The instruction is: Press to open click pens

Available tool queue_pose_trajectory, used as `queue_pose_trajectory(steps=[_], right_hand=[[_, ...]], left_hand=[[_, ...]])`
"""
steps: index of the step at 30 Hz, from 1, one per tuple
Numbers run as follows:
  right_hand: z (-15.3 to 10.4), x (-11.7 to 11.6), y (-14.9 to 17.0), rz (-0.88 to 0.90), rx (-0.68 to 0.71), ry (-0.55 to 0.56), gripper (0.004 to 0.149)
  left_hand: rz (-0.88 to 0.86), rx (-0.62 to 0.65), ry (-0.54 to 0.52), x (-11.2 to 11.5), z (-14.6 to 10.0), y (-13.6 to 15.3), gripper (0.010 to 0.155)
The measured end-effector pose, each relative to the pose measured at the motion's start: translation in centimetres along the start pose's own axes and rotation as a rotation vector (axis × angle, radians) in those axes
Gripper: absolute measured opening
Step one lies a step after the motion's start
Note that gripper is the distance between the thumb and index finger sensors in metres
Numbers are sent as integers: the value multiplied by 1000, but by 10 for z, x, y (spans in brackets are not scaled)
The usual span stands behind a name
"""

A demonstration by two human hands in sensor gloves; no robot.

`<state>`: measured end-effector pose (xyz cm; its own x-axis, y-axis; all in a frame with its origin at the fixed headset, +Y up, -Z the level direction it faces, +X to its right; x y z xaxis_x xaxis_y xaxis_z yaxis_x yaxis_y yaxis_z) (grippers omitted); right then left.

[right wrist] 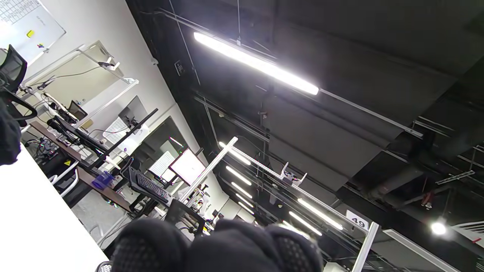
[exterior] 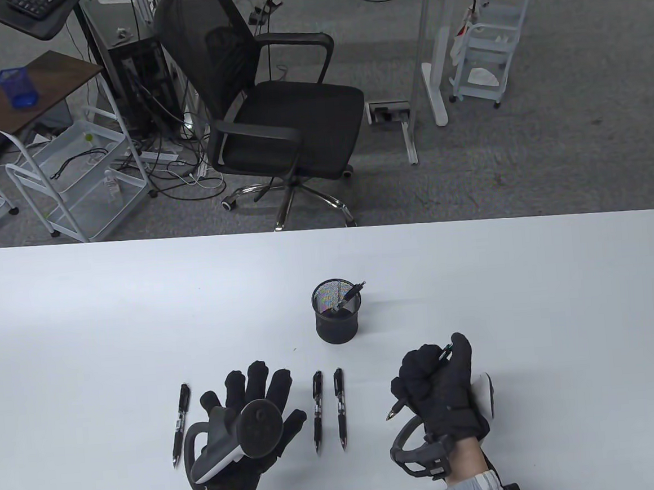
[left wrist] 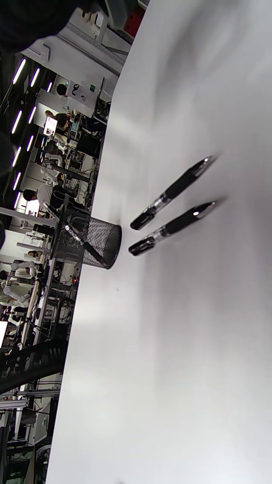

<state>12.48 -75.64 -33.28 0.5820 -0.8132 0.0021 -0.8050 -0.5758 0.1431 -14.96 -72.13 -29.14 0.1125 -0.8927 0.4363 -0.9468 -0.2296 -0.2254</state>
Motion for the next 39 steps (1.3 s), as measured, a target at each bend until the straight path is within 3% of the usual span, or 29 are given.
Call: queue_pose_trajectory(steps=[21,34,37,39], right_hand=[[0,-5,8,6,-36,-1,64],[3,-18,4,39,30,-61,66],[3,-24,1,-50,71,-90,67],[3,-22,-3,-124,96,-37,61]], left_hand=[[-4,-1,-8,-2,-1,1,70],[-8,-1,-14,-3,-2,1,70],[-8,-1,-14,-3,-3,1,70],[-8,-1,-13,-4,-3,2,70]])
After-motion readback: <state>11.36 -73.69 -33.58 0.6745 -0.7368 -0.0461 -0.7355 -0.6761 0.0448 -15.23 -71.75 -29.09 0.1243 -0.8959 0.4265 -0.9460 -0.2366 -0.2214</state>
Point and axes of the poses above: the tracker on the back of each hand, its own y axis roughly to the little-finger side, its own z axis roughly from the wrist to the fingertips, x = y × z, the point moved 5 cm from there along z, roughly from the wrist to the fingertips, and after that the axes turned 13 degrees about y, right-handed, at the moved point
